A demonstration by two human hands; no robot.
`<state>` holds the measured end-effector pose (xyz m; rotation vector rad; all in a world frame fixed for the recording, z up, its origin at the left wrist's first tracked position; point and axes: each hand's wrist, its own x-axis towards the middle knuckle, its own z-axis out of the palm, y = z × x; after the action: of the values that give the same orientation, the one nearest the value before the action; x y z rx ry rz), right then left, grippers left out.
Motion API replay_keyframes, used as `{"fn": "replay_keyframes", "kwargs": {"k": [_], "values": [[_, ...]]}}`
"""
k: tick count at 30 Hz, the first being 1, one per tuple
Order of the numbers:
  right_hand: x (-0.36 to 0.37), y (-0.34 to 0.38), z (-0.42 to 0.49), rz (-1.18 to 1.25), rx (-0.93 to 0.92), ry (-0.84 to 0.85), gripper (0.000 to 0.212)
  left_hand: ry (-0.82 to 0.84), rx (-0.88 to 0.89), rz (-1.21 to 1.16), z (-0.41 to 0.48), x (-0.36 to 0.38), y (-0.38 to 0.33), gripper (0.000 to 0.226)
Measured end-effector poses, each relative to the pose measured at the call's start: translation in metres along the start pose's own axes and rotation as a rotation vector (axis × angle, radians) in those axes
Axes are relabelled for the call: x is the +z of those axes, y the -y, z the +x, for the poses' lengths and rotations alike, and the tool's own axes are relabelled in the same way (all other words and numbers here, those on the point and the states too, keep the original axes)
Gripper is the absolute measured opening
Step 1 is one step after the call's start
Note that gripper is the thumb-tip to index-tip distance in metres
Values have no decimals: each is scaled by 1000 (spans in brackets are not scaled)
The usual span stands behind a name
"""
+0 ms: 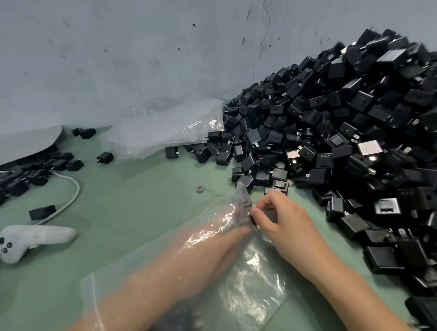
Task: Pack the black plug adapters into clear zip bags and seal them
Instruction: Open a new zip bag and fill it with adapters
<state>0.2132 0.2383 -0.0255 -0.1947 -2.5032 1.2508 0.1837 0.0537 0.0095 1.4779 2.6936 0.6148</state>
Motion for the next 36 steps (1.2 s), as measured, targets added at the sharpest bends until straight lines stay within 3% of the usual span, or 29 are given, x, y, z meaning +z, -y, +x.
{"fn": "replay_keyframes", "kwargs": {"k": [3,7,10,12,16,18,23,27,32,36], "values": [[1,0,-2,-18,-10,11,5,-109,91,-85,11,11,-8,39],[2,-1,-2,-82,-30,12,4,113,-189,114,15,14,-1,57],[3,1,-2,-121,-42,7,3,-15,-146,-85,-1,-8,-7,47],[2,2,-1,-133,-36,17,3,0,-144,-139,-29,-26,-4,35],[-1,6,2,-123,-12,64,23,-35,-137,-63,-89,-46,9,26],[-1,8,2,-189,-15,73,28,-46,-150,-30,-108,-49,11,34],[3,13,0,-280,-21,57,33,179,-131,48,-115,-45,15,52],[7,16,3,-331,-10,57,44,188,-140,2,-98,-40,17,42],[12,17,5,-363,-24,9,38,-74,-285,-61,-72,-21,9,26],[12,17,1,-375,-41,-3,35,-81,-404,-197,-54,-6,8,33]]}}
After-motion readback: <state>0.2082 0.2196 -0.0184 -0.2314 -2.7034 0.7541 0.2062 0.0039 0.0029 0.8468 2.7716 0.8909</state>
